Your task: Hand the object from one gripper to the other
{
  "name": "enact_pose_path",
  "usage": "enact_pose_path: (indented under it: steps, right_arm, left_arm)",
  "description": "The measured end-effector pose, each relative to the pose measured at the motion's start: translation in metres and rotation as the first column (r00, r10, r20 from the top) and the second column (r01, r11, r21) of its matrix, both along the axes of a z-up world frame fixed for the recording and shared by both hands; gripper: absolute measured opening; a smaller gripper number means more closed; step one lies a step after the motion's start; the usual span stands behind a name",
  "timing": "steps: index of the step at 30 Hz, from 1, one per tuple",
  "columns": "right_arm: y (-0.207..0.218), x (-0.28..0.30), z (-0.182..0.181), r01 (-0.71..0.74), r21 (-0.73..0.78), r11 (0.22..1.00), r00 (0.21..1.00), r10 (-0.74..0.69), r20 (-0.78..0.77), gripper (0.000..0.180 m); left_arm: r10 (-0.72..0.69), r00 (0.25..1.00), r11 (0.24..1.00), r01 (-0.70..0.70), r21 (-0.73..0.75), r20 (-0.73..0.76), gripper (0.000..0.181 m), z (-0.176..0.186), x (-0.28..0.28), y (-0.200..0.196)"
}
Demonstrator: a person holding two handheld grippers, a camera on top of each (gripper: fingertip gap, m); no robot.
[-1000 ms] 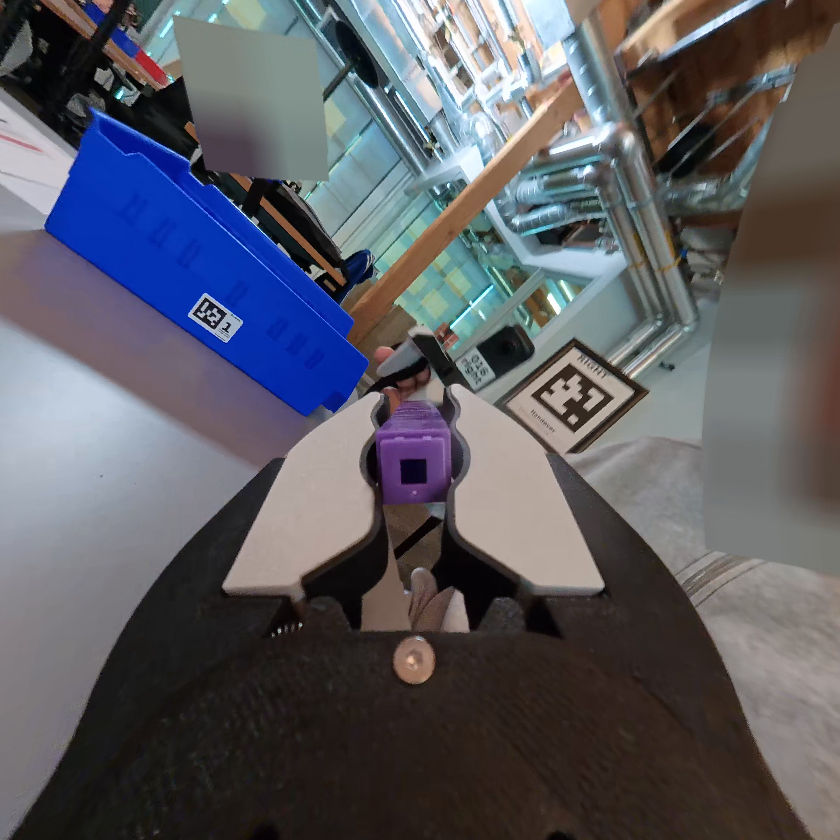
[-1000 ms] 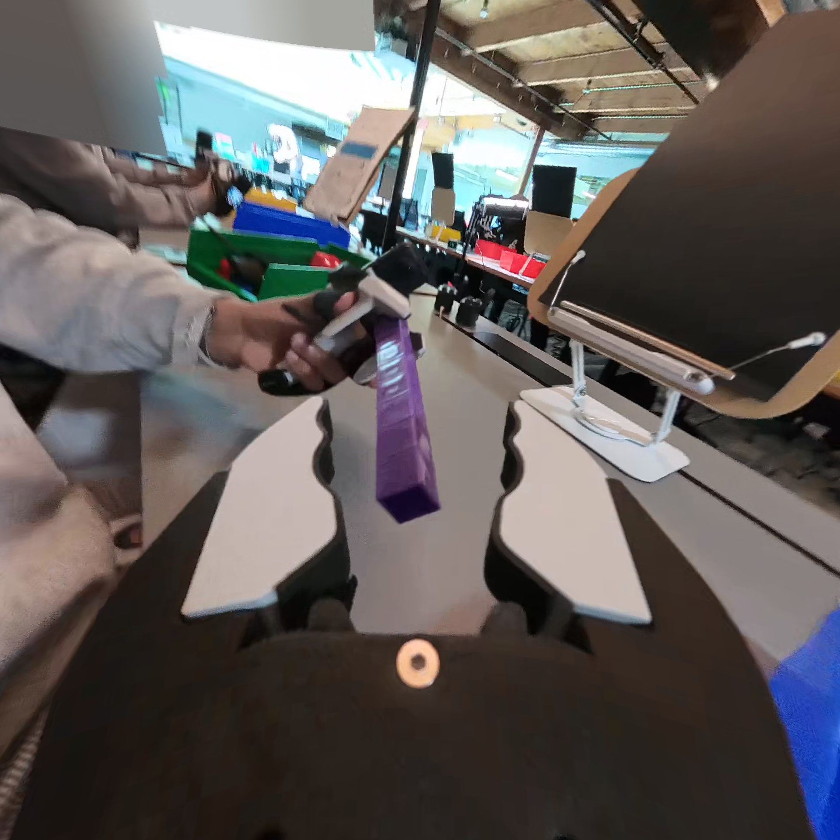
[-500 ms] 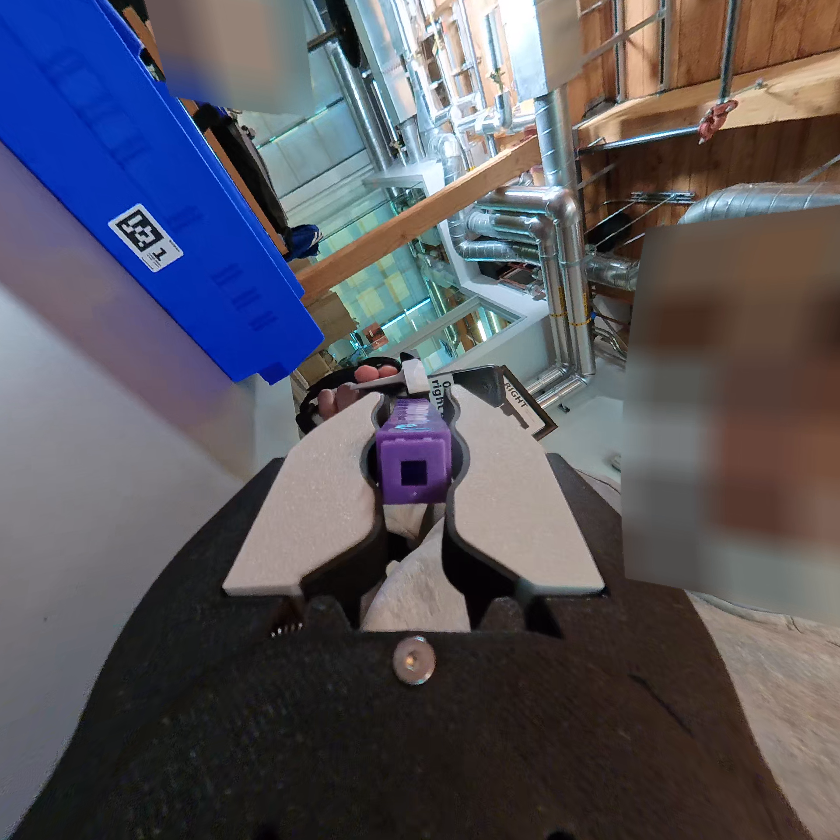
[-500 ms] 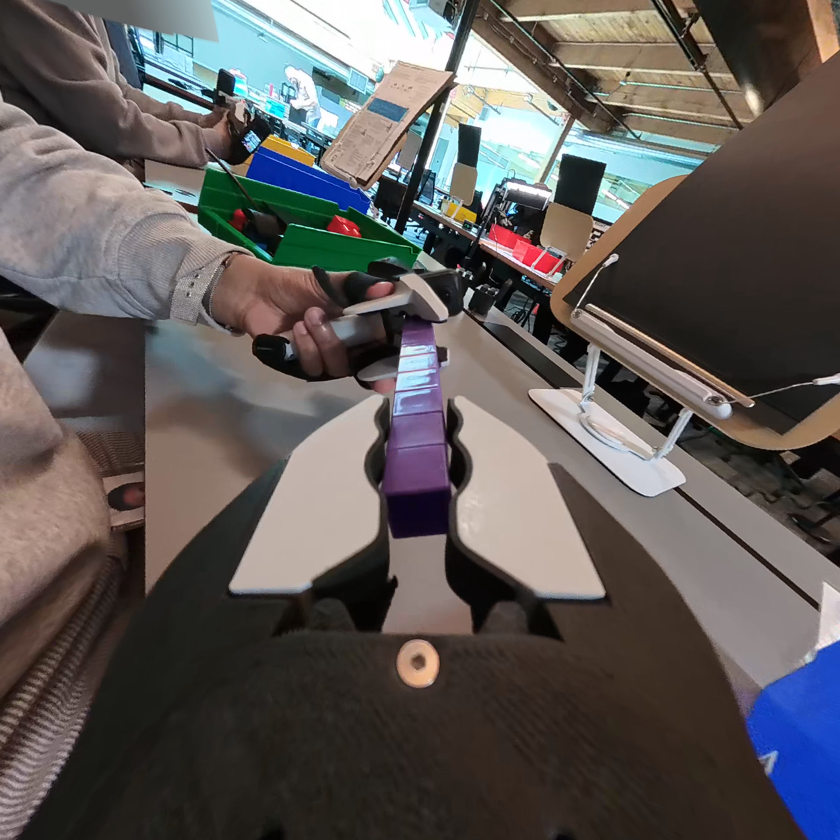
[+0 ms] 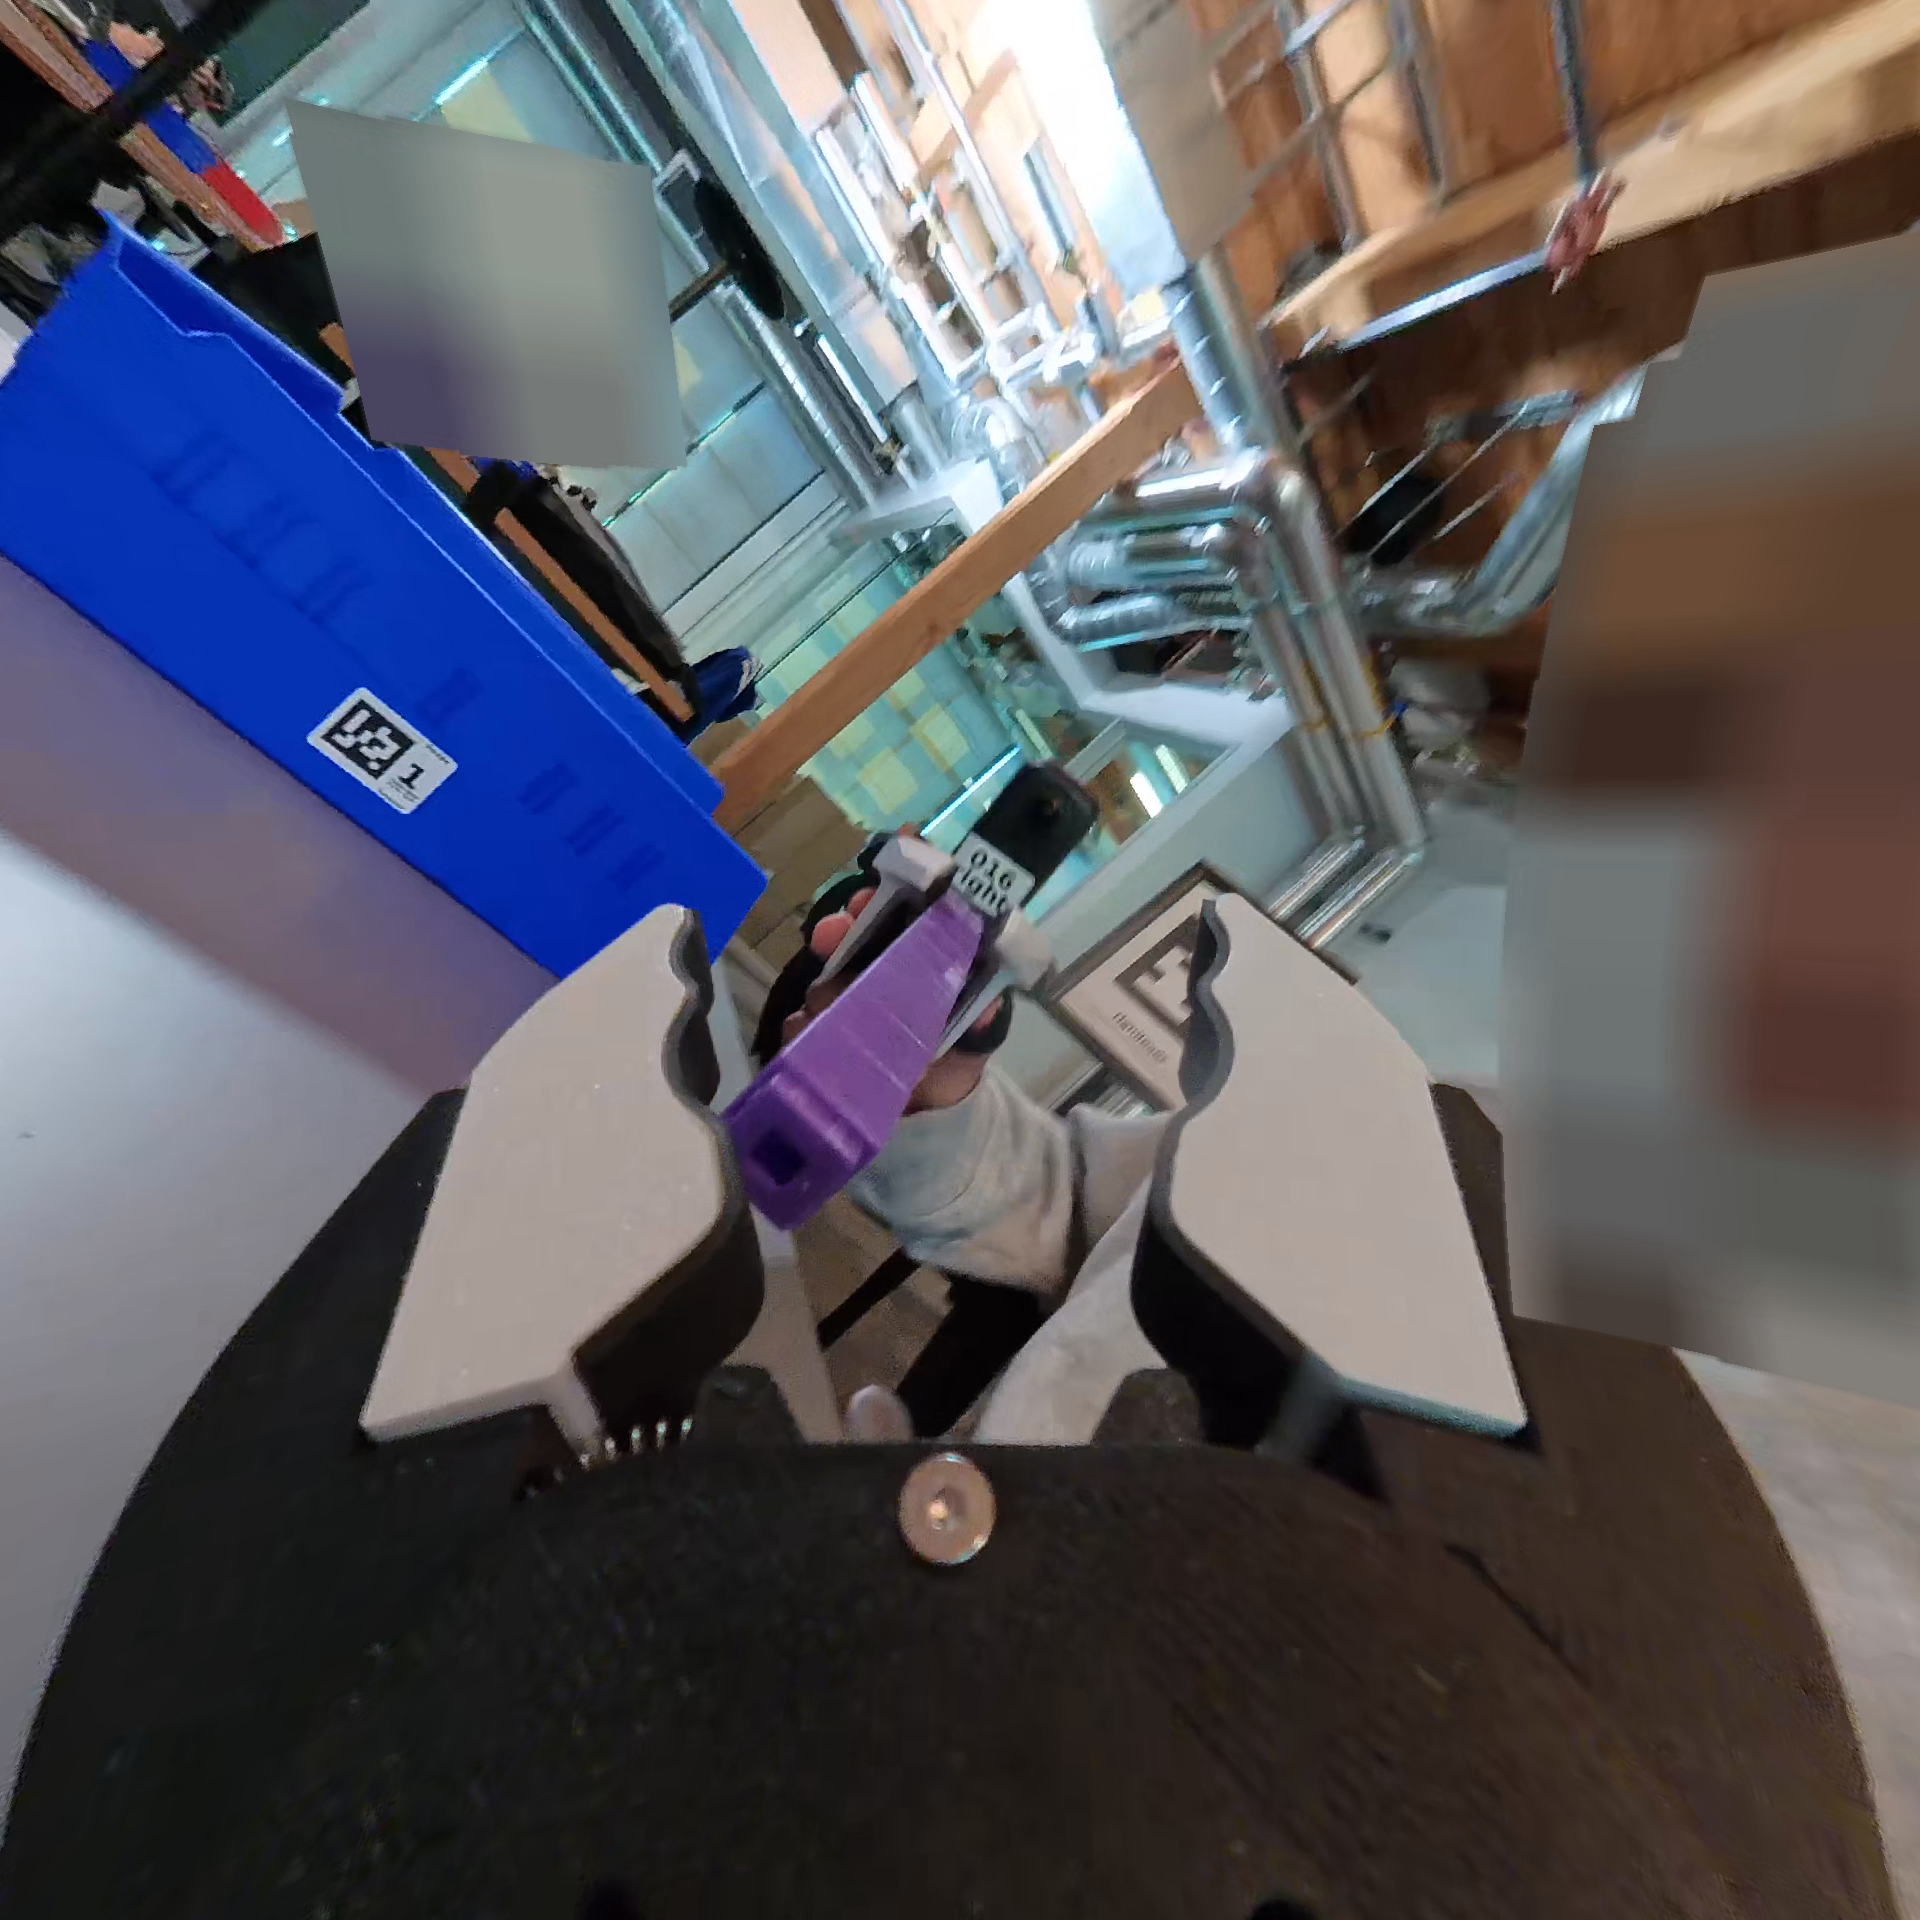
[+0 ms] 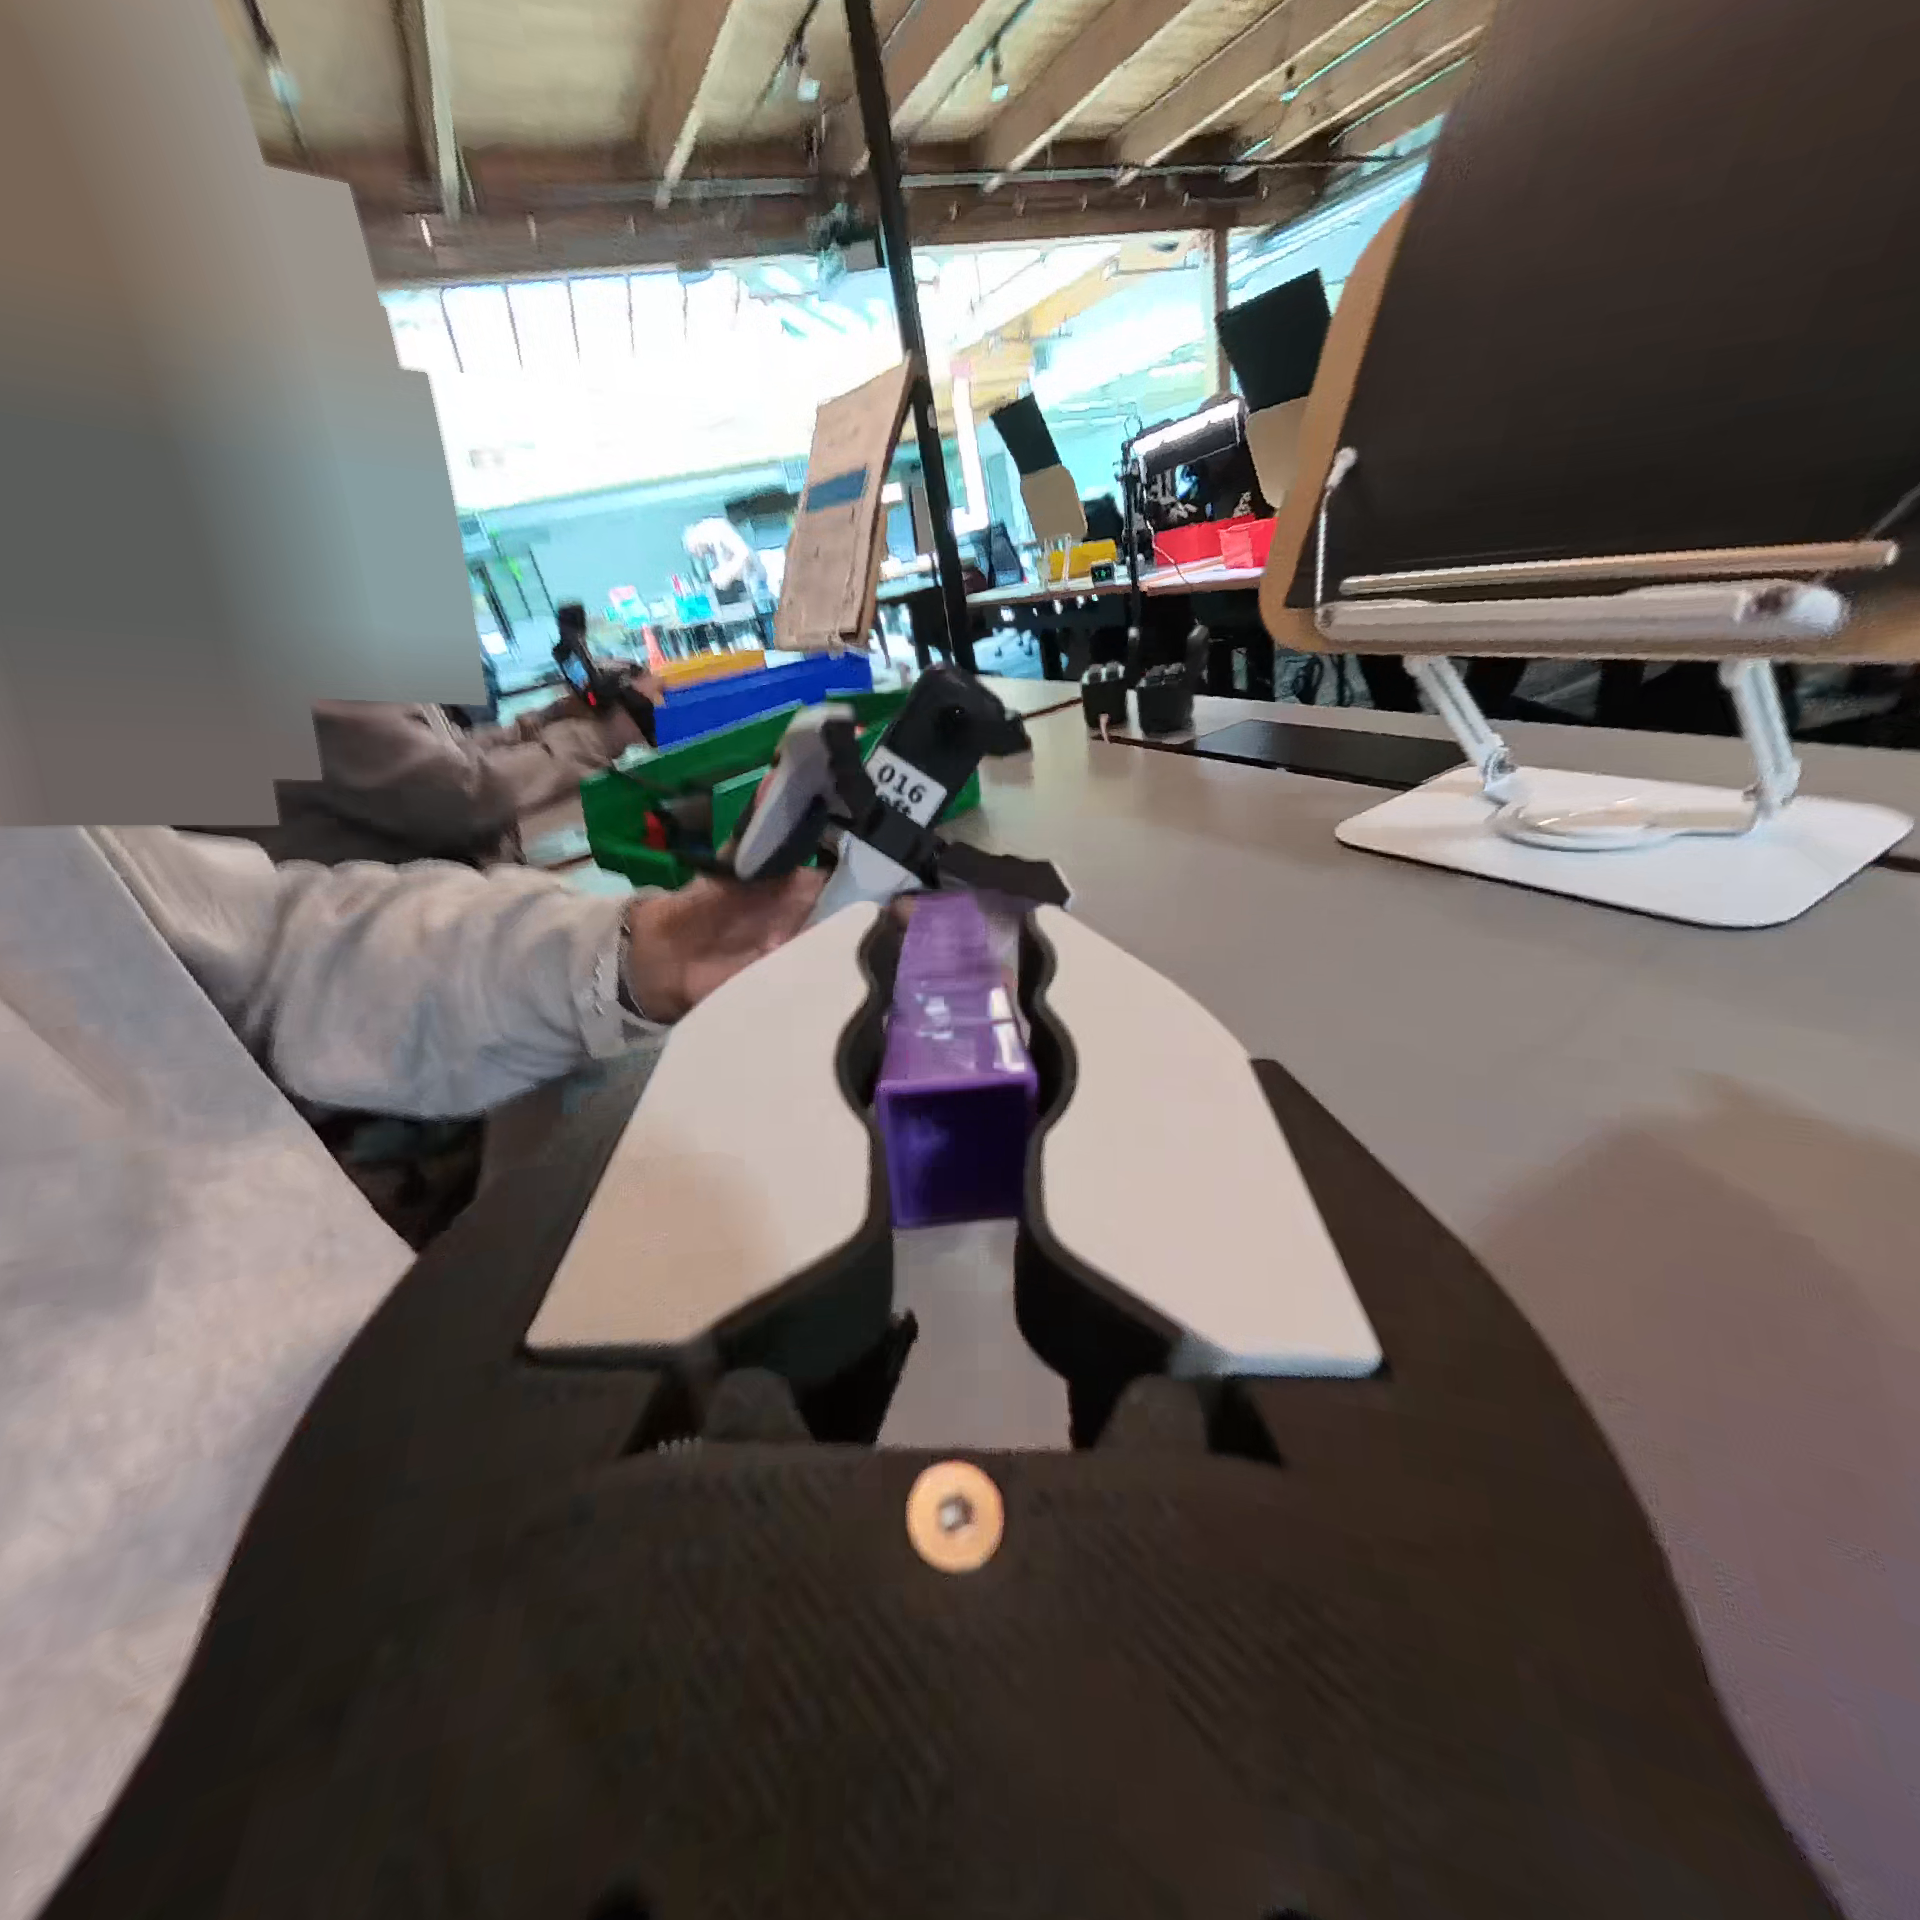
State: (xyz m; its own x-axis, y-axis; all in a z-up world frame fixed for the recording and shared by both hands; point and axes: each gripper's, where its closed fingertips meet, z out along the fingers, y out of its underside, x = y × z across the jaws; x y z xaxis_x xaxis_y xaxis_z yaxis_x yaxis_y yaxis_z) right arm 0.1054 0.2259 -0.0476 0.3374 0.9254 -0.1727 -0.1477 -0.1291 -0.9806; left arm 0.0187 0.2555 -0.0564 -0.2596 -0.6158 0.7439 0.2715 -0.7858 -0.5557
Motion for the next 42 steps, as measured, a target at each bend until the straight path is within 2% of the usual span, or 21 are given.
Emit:
enact_pose_path:
  steps: [1, 6, 10, 12, 15, 17, 21, 26, 29, 31, 32, 34, 37, 42]
  right_arm:
    - [0.003, 0.004, 0.002, -0.005, -0.038, 0.999, 0.999, 0.003, -0.041, 0.023]
    - [0.008, 0.011, 0.003, -0.038, -0.145, 0.989, 0.992, 0.020, -0.127, 0.023]
    - [0.006, 0.009, 0.003, -0.060, -0.164, 0.985, 0.989, 0.037, -0.144, 0.023]
    - [0.005, 0.008, 0.003, -0.069, -0.168, 0.983, 0.988, 0.044, -0.148, 0.023]
    - [0.004, 0.006, 0.003, -0.086, -0.179, 0.980, 0.986, 0.058, -0.153, 0.023]
    - [0.002, 0.004, 0.001, -0.106, -0.193, 0.976, 0.985, 0.075, -0.158, 0.023]
    - [-0.002, -0.001, -0.002, -0.146, -0.218, 0.965, 0.980, 0.111, -0.166, 0.023]
    - [-0.010, -0.011, -0.005, -0.182, -0.216, 0.959, 0.979, 0.156, -0.133, 0.023]
    - [-0.013, -0.014, -0.006, -0.201, -0.222, 0.954, 0.976, 0.175, -0.132, 0.023]
    - [-0.013, -0.013, -0.004, -0.207, -0.224, 0.953, 0.973, 0.175, -0.153, 0.023]
    - [-0.011, -0.012, -0.001, -0.202, -0.215, 0.955, 0.971, 0.166, -0.174, 0.031]
    - [-0.005, -0.008, 0.007, -0.164, -0.190, 0.968, 0.967, 0.120, -0.226, 0.062]
    - [0.004, 0.000, 0.011, -0.081, -0.161, 0.984, 0.968, 0.039, -0.248, 0.080]
    - [0.008, 0.000, 0.008, -0.064, -0.178, 0.982, 0.970, 0.020, -0.243, 0.076]
  left_arm:
    - [0.003, 0.999, 0.999, -0.001, 0.040, -0.032, 0.089, -0.003, 0.001, -0.002]
    - [0.014, 0.984, 0.978, 0.025, 0.208, -0.180, 0.084, -0.020, 0.012, -0.013]
    - [-0.015, 0.959, 0.963, 0.090, 0.254, -0.282, 0.083, -0.037, 0.024, -0.025]
    - [-0.035, 0.941, 0.951, 0.135, 0.279, -0.335, 0.077, -0.044, 0.029, -0.033]
    - [-0.098, 0.890, 0.923, 0.248, 0.293, -0.446, 0.056, -0.056, 0.036, -0.049]
    - [-0.091, 0.854, 0.904, 0.287, 0.318, -0.512, 0.048, -0.062, 0.040, -0.056]
    - [-0.059, 0.789, 0.867, 0.344, 0.360, -0.612, 0.043, -0.073, 0.049, -0.068]
    - [-0.072, 0.744, 0.851, 0.394, 0.349, -0.664, 0.040, -0.078, 0.056, -0.080]
    - [-0.077, 0.734, 0.845, 0.407, 0.346, -0.675, 0.026, -0.079, 0.056, -0.082]
    - [-0.103, 0.727, 0.840, 0.430, 0.332, -0.679, 0.025, -0.079, 0.056, -0.086]
    - [-0.097, 0.728, 0.842, 0.424, 0.334, -0.678, 0.024, -0.079, 0.056, -0.085]
    - [-0.077, 0.741, 0.851, 0.397, 0.343, -0.667, 0.024, -0.076, 0.057, -0.082]
    - [-0.083, 0.803, 0.887, 0.330, 0.323, -0.590, 0.024, -0.063, 0.057, -0.074]
    - [-0.111, 0.943, 0.955, 0.189, 0.229, -0.313, 0.023, -0.027, 0.048, -0.059]
